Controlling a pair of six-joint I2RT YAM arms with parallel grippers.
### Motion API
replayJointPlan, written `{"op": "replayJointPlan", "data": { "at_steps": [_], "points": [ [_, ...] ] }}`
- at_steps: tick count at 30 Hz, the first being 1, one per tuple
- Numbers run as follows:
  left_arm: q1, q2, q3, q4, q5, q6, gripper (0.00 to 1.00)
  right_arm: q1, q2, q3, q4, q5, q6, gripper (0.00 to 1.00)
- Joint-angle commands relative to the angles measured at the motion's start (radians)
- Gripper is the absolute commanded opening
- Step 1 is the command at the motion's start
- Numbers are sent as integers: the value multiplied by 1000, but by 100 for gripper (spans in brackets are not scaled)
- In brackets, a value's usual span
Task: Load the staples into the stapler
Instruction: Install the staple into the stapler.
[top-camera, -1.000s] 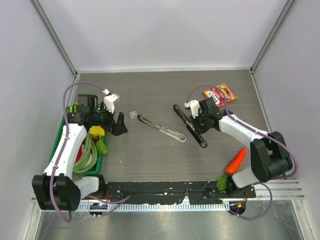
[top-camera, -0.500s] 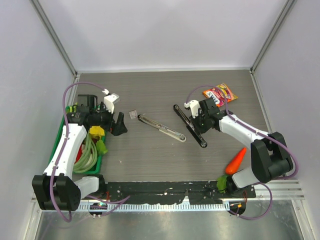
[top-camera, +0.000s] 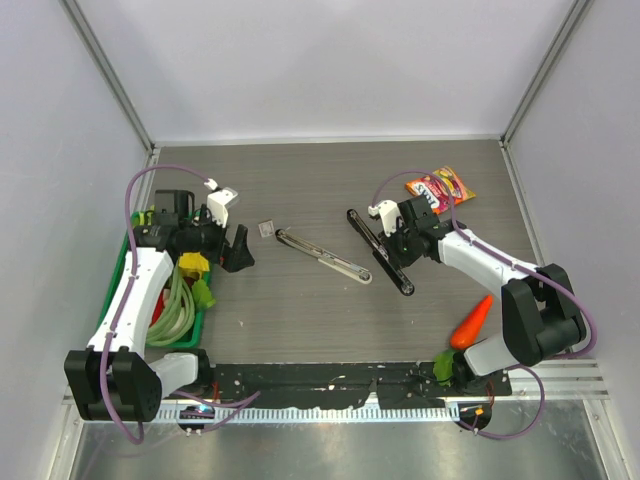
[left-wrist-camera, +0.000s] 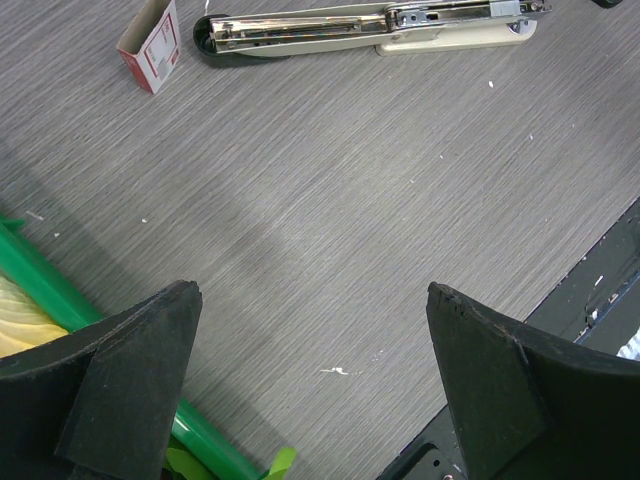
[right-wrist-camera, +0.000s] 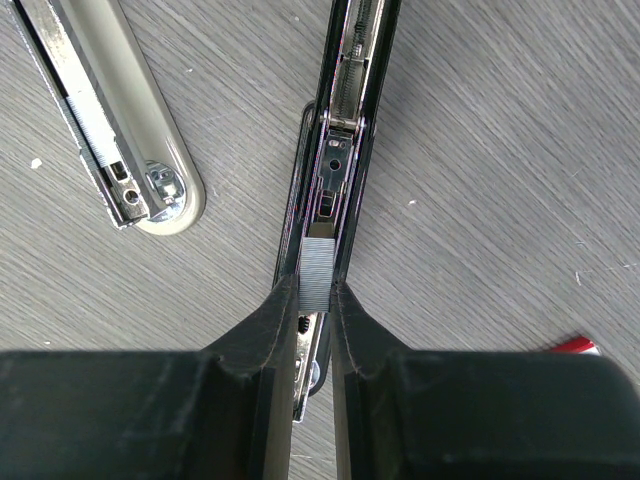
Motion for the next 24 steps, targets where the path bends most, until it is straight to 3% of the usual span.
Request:
{"op": "replayJointPlan", "data": {
  "at_steps": [1, 24],
  "points": [
    [7, -23, -3, 23, 26, 6, 100, 5, -21, 20, 6, -13, -8, 4],
    [9, -20, -6, 28, 28, 5, 100, 6, -21, 17, 6, -13, -14, 2]
  ]
}}
